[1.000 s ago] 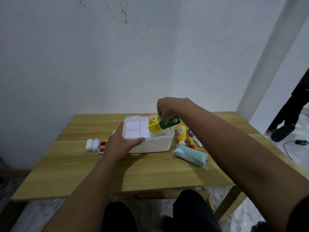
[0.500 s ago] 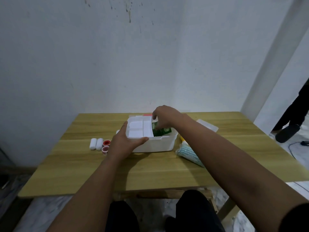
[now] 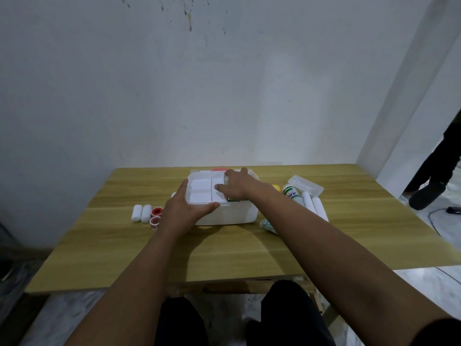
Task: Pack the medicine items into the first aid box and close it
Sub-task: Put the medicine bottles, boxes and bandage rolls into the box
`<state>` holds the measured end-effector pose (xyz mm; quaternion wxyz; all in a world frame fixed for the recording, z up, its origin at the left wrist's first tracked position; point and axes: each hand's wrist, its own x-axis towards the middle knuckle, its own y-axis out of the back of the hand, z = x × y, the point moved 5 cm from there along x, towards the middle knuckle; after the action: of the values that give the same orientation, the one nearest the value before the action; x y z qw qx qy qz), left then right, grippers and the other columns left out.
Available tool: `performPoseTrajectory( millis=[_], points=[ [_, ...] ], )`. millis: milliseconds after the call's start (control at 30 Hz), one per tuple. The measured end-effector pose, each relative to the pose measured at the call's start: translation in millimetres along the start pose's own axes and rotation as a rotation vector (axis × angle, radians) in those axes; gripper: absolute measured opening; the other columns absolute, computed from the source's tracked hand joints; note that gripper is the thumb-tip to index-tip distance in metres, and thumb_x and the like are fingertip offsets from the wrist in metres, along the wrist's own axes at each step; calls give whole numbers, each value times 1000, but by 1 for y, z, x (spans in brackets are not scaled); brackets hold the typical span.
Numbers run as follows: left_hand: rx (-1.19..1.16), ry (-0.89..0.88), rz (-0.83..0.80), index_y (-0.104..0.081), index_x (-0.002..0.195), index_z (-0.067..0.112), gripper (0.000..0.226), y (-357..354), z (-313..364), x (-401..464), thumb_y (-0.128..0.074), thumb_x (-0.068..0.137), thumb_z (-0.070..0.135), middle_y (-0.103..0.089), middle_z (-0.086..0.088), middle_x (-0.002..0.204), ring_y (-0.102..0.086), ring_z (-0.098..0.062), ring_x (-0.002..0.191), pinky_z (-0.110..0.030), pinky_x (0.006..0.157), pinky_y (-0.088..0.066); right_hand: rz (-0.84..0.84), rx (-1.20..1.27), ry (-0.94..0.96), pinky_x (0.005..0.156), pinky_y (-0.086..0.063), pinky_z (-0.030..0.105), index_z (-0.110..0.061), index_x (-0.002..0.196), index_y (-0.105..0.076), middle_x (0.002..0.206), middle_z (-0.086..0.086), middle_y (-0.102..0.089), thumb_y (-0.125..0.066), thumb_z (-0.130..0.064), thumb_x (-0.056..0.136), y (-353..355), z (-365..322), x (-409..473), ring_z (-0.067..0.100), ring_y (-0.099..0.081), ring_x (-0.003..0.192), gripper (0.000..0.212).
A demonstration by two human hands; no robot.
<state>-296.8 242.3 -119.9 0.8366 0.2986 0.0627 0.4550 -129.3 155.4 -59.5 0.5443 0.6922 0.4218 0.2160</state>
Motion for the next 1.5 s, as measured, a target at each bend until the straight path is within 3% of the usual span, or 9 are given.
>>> performPoseTrajectory(
  millis=[100, 267, 500, 667, 933, 1100, 1300, 1400, 1500],
  points=[
    [-12, -22, 11, -37, 158, 34, 111, 0, 3, -2, -87, 65, 68, -56, 6, 148, -53, -19, 129, -35, 91, -50, 23, -1, -30, 111, -40, 45, -16, 159, -29, 159, 21, -24, -49, -53, 101, -9, 0, 8, 41, -44, 138, 72],
    [-16, -48, 17, -40, 155, 38, 105, 0, 4, -2, -86, 66, 67, -58, 10, 143, -55, -17, 125, -31, 85, -46, -6, -13, -64, 115, -35, 48, -16, 158, -32, 161, 19, -28, -45, -53, 100, -18, -2, 19, 35, -26, 150, 70],
    [-53, -46, 25, -46, 143, 47, 89, 3, 9, -5, -89, 67, 62, -58, 24, 119, -55, -10, 111, -27, 76, -45, 69, 56, -72, 107, -42, 48, -15, 155, -33, 154, 22, -33, -46, -50, 100, -23, 3, 26, 41, -42, 138, 67],
    [-44, -37, 26, -45, 146, 46, 95, 2, 7, -4, -86, 64, 68, -58, 22, 121, -55, -11, 111, -31, 82, -47, 129, 124, 3, 111, -41, 48, -22, 160, -28, 157, 24, -26, -49, -43, 103, -22, 0, 20, 44, -49, 133, 64],
    [15, 23, 15, -37, 156, 42, 120, 0, -1, 0, -78, 53, 86, -60, 11, 142, -57, -20, 127, -46, 99, -55, 78, 98, 47, 113, -36, 45, -20, 156, -41, 160, 17, -36, -40, -39, 105, -32, -7, 32, 34, -32, 147, 54],
    [15, 29, 5, -34, 159, 38, 126, 1, 0, 0, -78, 51, 85, -56, 6, 148, -54, -23, 132, -46, 102, -54, 87, 135, 54, 115, -35, 43, -22, 157, -41, 161, 17, -33, -43, -40, 105, -23, -5, 27, 32, -36, 147, 55],
    [5, 10, -3, -34, 159, 38, 123, 1, 0, 0, -81, 55, 82, -56, 6, 149, -53, -22, 133, -45, 102, -53, 397, 296, 137, 99, -48, 34, -17, 125, -72, 130, 5, -70, -56, -40, 102, 40, 24, 11, 23, -64, 119, 36],
    [-33, -38, 28, -42, 153, 39, 104, 1, 4, -4, -87, 64, 68, -61, 12, 140, -56, -16, 126, -35, 92, -51, 530, 325, 60, 92, -51, 32, -18, 116, -75, 117, 4, -76, -56, -36, 100, 72, 69, 6, 24, -69, 109, 31],
    [-57, -63, 46, -46, 150, 40, 96, 2, 8, -6, -89, 67, 61, -62, 16, 134, -56, -12, 119, -30, 87, -47, 543, 269, -80, 93, -50, 34, -16, 116, -75, 119, 6, -75, -57, -31, 98, 84, 127, 9, 28, -67, 113, 29]
  ],
)
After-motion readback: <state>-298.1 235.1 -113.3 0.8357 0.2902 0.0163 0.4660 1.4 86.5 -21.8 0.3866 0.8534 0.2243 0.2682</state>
